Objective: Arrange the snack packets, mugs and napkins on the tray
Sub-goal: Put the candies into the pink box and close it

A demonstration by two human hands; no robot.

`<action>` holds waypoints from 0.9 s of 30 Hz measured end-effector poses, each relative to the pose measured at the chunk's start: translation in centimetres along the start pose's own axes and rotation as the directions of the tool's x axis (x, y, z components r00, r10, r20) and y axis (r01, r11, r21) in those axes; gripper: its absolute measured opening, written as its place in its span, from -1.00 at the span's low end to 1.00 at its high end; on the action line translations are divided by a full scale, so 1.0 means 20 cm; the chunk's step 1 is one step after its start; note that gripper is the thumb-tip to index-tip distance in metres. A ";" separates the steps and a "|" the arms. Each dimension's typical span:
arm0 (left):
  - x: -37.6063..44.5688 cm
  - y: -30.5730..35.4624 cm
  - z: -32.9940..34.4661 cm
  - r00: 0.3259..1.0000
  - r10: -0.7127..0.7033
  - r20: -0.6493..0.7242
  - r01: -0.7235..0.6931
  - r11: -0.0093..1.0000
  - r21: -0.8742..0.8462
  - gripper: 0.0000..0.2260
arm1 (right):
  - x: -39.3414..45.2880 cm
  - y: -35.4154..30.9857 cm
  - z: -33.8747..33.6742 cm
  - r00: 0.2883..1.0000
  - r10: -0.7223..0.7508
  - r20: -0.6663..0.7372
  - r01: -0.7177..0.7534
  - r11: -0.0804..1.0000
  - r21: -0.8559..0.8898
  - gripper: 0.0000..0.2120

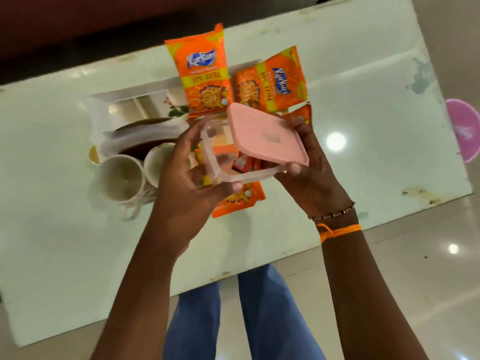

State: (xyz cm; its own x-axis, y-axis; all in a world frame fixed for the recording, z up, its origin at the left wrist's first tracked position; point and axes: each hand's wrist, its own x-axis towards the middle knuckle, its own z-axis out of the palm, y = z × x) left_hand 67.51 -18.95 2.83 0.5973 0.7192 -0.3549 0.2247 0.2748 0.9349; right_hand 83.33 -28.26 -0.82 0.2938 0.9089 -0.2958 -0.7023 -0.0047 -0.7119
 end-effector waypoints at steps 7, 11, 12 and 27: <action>-0.12 -0.01 -0.31 0.999 -0.013 0.047 0.015 0.999 -0.031 -0.20 | 0.00 0.18 0.25 0.993 0.068 0.093 -0.055 0.990 -0.133 -0.14; -0.18 -0.03 -0.44 0.995 -0.037 0.089 0.043 0.997 -0.070 -0.16 | 0.00 0.24 0.35 0.985 0.092 0.146 -0.059 0.974 -0.216 -0.15; -0.20 -0.04 -0.47 0.993 -0.052 0.106 0.060 0.996 -0.073 -0.14 | 0.00 0.26 0.37 0.983 0.101 0.155 -0.061 0.968 -0.243 -0.14; -0.33 -0.18 -0.64 0.996 -0.042 0.083 0.061 0.969 -0.239 -0.32 | -0.03 0.45 0.58 0.970 0.207 -0.127 -0.233 0.940 -0.248 -0.44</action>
State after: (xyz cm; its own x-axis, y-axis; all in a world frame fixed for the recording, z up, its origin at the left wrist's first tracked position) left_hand 52.93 -16.46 1.69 0.6493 0.6514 -0.3925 0.0704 0.4624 0.8839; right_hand 69.33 -24.05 0.36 0.2221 0.8275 -0.5157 -0.5679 -0.3201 -0.7583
